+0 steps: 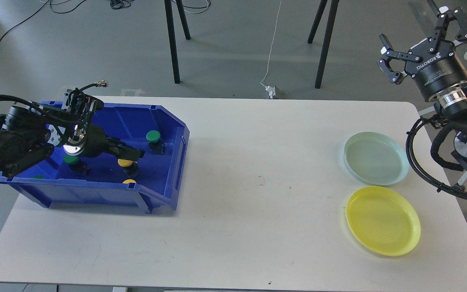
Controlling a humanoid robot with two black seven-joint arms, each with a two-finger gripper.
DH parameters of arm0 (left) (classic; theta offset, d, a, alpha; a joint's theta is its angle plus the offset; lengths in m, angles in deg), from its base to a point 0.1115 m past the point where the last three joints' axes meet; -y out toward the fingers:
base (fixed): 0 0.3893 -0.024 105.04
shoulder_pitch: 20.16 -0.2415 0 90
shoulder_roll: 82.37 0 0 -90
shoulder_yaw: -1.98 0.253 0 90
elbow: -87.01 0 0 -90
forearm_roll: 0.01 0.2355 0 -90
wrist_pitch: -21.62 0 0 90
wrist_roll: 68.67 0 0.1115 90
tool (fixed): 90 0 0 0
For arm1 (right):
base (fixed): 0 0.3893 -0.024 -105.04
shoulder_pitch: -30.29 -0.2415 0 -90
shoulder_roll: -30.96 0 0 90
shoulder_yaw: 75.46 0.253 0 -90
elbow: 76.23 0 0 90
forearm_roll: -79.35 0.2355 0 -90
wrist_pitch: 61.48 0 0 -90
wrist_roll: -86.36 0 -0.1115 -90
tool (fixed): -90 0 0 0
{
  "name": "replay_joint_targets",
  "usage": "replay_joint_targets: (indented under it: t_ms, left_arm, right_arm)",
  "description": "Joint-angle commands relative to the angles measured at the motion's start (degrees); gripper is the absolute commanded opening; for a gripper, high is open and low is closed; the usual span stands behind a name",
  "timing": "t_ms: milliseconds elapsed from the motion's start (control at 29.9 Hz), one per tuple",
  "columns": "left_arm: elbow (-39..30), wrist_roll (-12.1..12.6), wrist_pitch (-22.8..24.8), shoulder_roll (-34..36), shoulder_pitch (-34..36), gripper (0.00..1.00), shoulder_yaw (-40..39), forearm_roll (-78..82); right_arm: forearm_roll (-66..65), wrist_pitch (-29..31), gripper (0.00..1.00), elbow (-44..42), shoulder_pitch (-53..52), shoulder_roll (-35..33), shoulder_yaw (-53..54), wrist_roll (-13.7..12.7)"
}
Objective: Pass button and place on color plate
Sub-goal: 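Lower the left gripper into the bin and grasp a yellow-topped button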
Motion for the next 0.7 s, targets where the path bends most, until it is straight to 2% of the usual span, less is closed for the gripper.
replay_joint_targets:
  t_ms: [0,401,668]
  left_arm:
    - [1.62,0.00,0.01,-1.88,-1.66,0.96,0.00,0.04]
    - [3.47,0.00,0.19,-2.42,-3.43,0.94,0.00,0.04]
    - [3.47,0.00,0.37,-2.24,-3.43,0.55,0.09,0.48]
  right_arm:
    - [0.00,0.00,0.99,0.00,0.41,0.00,0.00,0.00]
    - [0.00,0.00,0.99,0.00,1.12,0.00,0.27,0.08]
    - [0.00,0.00,0.99,0.00,1.56,0.00,0.27,0.00]
